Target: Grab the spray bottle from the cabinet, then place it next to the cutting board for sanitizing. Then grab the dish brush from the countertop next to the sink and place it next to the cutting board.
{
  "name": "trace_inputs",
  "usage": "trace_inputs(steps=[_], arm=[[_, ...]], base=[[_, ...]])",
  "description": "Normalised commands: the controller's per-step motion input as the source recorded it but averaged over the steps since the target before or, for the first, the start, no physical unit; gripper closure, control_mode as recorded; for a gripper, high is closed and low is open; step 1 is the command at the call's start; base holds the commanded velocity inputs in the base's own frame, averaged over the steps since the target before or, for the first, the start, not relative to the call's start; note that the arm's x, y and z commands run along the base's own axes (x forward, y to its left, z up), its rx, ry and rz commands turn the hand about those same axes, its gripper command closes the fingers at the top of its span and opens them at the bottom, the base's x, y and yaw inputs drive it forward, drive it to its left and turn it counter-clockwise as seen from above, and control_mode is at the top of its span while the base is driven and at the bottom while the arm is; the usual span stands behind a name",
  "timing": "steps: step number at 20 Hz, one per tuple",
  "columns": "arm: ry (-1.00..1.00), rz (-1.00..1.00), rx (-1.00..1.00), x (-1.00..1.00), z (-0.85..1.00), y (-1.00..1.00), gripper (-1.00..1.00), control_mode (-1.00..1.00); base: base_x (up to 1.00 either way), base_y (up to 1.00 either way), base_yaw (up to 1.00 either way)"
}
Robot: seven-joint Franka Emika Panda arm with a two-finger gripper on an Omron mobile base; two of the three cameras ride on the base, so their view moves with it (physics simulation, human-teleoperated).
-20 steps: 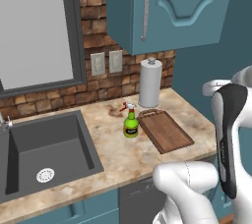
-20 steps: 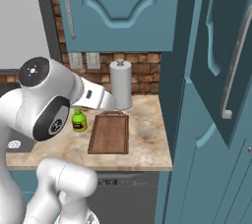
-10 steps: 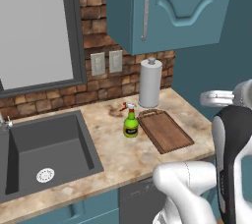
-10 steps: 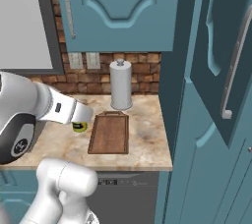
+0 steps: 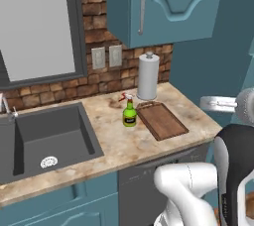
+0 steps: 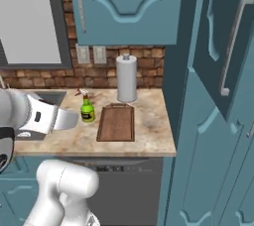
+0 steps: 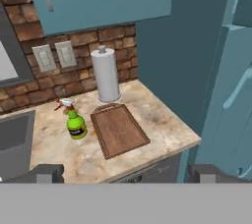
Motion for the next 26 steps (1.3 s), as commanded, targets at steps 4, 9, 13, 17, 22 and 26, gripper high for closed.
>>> trace_inputs(steps=[4,9,13,17,22,26], arm=[[0.0,0.0,0.0,0.0,0.0,0.0,-1.0,1.0],[0.0,0.0,0.0,0.0,0.0,0.0,-1.0,1.0],[0.0,0.0,0.0,0.0,0.0,0.0,-1.0,1.0],[0.0,0.0,0.0,0.0,0.0,0.0,-1.0,1.0],[0.0,0.0,0.0,0.0,0.0,0.0,-1.0,1.0],[0.0,0.0,0.0,0.0,0.0,0.0,-1.0,1.0]], base=[[-0.98,0.07,0.0],[-0.99,0.64,0.0],[-0.34,0.99,0.22],[0.0,0.94,0.56],[0.0,0.77,0.68],[0.0,0.87,0.68]])
